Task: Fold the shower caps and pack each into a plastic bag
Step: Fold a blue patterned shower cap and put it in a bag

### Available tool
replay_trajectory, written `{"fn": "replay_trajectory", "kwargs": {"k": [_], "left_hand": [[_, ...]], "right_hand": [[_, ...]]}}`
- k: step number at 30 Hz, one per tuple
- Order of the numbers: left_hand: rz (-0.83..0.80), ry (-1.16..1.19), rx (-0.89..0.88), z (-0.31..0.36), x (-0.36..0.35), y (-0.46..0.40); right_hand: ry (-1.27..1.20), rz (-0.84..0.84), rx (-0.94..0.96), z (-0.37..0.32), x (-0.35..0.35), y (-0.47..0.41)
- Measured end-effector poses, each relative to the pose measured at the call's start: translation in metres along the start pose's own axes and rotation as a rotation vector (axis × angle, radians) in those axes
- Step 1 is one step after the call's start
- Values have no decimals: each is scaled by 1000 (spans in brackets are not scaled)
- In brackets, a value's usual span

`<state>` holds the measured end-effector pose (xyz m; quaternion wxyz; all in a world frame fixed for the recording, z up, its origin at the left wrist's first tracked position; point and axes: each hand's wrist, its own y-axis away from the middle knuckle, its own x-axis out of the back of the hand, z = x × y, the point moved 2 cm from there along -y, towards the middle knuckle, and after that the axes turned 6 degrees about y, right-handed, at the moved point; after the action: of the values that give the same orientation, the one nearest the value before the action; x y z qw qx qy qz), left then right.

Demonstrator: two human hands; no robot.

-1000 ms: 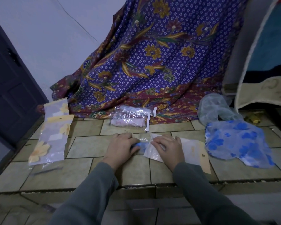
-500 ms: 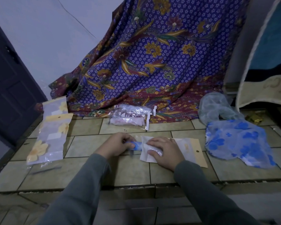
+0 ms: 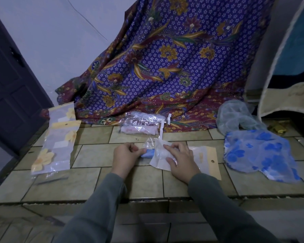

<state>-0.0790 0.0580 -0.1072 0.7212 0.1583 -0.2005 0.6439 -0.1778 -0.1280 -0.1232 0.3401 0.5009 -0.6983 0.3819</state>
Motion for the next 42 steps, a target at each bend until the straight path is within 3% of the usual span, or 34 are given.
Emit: {"fn": "replay_trajectory", "kwargs": {"k": [3, 6, 12, 14, 16, 20, 24, 32, 36, 42], "left_hand": [[-33, 109, -31, 10, -9, 1], [-198, 317, -18, 16, -19, 6], [-482, 472, 70, 17, -34, 11], [-424, 450, 62, 13, -33, 9], [-255, 369, -43, 12, -27, 9], [54, -23, -228, -5, -14, 4], [34, -449, -257, -16, -17, 2], [56, -565, -250, -14, -20, 7], [61, -599, -249, -12, -21, 6], [74, -628, -275, -11, -23, 1]], "right_hand": [[72, 13, 17, 2, -1, 0], [97, -21, 9, 0, -1, -3], [151, -44, 36, -7, 0, -6], [125, -51, 41, -8, 1, -7], [81, -36, 16, -6, 5, -7], [184, 2, -46, 3, 10, -6], [183, 57, -80, 4, 9, -6], [34, 303, -129, -3, 18, -36], [90, 274, -101, -13, 24, -84], [301, 59, -57, -21, 13, -136]]}}
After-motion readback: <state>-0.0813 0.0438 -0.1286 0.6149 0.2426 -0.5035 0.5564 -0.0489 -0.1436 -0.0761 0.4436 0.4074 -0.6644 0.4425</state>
